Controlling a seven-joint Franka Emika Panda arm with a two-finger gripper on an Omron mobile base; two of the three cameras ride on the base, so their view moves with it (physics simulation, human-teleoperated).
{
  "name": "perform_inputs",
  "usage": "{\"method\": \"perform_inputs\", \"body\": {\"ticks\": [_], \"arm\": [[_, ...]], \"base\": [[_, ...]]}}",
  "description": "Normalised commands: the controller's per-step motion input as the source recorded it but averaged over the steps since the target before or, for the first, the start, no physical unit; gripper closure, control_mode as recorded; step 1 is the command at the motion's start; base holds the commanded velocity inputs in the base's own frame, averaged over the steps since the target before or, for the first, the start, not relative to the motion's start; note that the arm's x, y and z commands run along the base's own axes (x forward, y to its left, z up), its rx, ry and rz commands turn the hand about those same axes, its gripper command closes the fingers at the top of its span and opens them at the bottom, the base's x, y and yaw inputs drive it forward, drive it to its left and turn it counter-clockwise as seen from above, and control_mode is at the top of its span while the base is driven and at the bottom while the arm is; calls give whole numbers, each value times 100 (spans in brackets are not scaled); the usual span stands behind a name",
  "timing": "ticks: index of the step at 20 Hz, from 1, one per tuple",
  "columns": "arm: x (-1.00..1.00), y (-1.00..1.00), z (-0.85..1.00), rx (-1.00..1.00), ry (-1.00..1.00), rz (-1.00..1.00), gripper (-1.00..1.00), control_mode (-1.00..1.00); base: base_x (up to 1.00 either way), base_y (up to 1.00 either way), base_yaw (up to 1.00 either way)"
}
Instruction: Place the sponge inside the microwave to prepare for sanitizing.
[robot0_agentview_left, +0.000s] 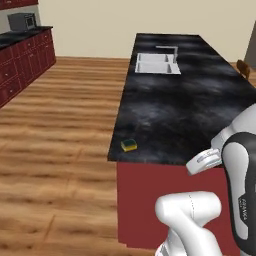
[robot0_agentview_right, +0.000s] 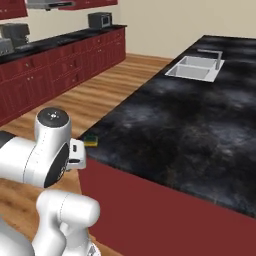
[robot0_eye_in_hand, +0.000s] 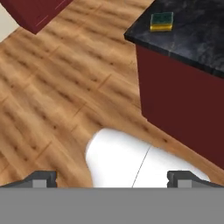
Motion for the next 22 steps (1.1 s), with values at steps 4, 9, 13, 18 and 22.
{"method": "perform_inputs", "body": {"ticks": [4, 9, 13, 18, 22], "arm": [[0, 0, 0, 0, 0, 0, -100, 100], [0, 0, 0, 0, 0, 0, -100, 100], [0, 0, 0, 0, 0, 0, -100, 100], [0, 0, 0, 0, 0, 0, -100, 100], [0, 0, 0, 0, 0, 0, -100, 100]], "base": [[59, 53, -22], [70, 39, -19], [47, 39, -21], [30, 11, -9], [0, 0, 0]]}}
